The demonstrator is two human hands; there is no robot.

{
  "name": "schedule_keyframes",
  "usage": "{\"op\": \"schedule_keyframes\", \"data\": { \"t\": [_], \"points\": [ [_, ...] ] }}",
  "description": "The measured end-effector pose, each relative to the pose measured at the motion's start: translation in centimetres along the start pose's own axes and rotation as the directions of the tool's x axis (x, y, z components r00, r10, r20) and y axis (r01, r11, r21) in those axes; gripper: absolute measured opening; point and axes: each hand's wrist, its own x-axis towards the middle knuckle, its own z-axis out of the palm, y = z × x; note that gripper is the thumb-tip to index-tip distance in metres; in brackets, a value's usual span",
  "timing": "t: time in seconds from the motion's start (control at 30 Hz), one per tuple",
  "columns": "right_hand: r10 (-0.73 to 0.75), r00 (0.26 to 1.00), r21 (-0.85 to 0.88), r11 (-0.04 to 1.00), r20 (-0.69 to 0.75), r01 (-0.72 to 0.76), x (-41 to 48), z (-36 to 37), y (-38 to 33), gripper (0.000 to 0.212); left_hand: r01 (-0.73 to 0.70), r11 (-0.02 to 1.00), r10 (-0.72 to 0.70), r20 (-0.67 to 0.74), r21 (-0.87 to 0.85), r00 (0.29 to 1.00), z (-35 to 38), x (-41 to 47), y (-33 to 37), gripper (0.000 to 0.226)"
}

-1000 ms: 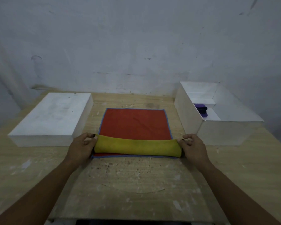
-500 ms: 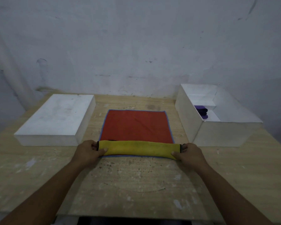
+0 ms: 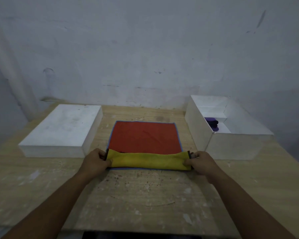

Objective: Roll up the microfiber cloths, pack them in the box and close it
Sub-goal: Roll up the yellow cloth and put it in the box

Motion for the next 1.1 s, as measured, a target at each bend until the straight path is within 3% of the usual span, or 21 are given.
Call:
{"op": "schedule_keyframes", "data": {
  "t": [0.1, 0.17, 0.27, 0.43, 0.5, 0.6, 0.67, 0.73, 0.87, 0.97, 1.1],
  "points": [
    [0.068, 0.996, 0.201, 0.976, 0.058, -0.079, -0.1, 0.0, -0.4, 0.021, -0.108, 0.979, 0.128, -0.11, 0.173, 0.986, 0.3, -0.5, 0.4, 0.05],
    [0.103, 0.992, 0.3, 0.946, 0.074, -0.121, 0.0, 0.3, -0.5, 0.021, -0.255, 0.965, 0.26, -0.105, 0.06, 0.96, 0.7, -1.6, 1.7, 0.04],
    [0.112, 0.992, 0.373, 0.919, 0.056, -0.125, 0.3, 0.8, -0.5, 0.019, -0.355, 0.929, 0.361, 0.04, -0.104, 0.932, 2.2, -2.8, 3.8, 0.024],
    [0.059, 0.998, 0.358, 0.933, -0.026, -0.046, 0.3, 1.7, -1.0, 0.039, -0.44, 0.872, 0.483, 0.232, -0.215, 0.844, 4.9, -3.4, 6.9, 0.032],
    [0.008, 0.997, 0.273, 0.962, -0.081, 0.014, 0.0, 2.0, -1.4, 0.044, -0.331, 0.876, 0.44, 0.301, -0.352, 0.846, 6.2, -3.8, 8.4, 0.034],
    [-0.088, 0.992, 0.192, 0.976, -0.087, 0.103, -0.6, 2.2, -1.9, 0.051, 0.13, 0.751, 0.232, 0.443, -0.647, 0.866, 8.3, -4.4, 11.0, 0.041],
    [-0.114, 0.99, 0.169, 0.978, -0.079, 0.126, -0.9, 2.4, -2.1, 0.054, 0.334, 0.654, 0.123, 0.531, -0.679, 0.838, 9.5, -4.4, 12.1, 0.057],
    [-0.143, 0.987, 0.133, 0.98, -0.068, 0.151, -1.0, 2.7, -2.0, 0.053, 0.44, 0.609, 0.066, 0.595, -0.66, 0.801, 10.3, -4.4, 12.6, 0.066],
    [-0.195, 0.98, 0.054, 0.98, 0.029, 0.193, -1.3, 3.4, -1.6, 0.067, 0.475, 0.588, 0.071, 0.626, -0.655, 0.776, 11.1, -4.0, 12.6, 0.055],
    [-0.257, 0.954, 0.025, 0.966, 0.151, 0.256, -1.9, 4.1, -1.7, 0.069, 0.411, 0.617, 0.087, 0.577, -0.671, 0.812, 11.0, -3.7, 12.6, 0.043],
    [-0.301, 0.902, -0.138, 0.924, 0.31, 0.356, -2.4, 5.4, -0.9, 0.096, 0.204, 0.815, 0.053, 0.419, -0.542, 0.906, 10.7, -2.7, 12.4, 0.031]
  ]
}}
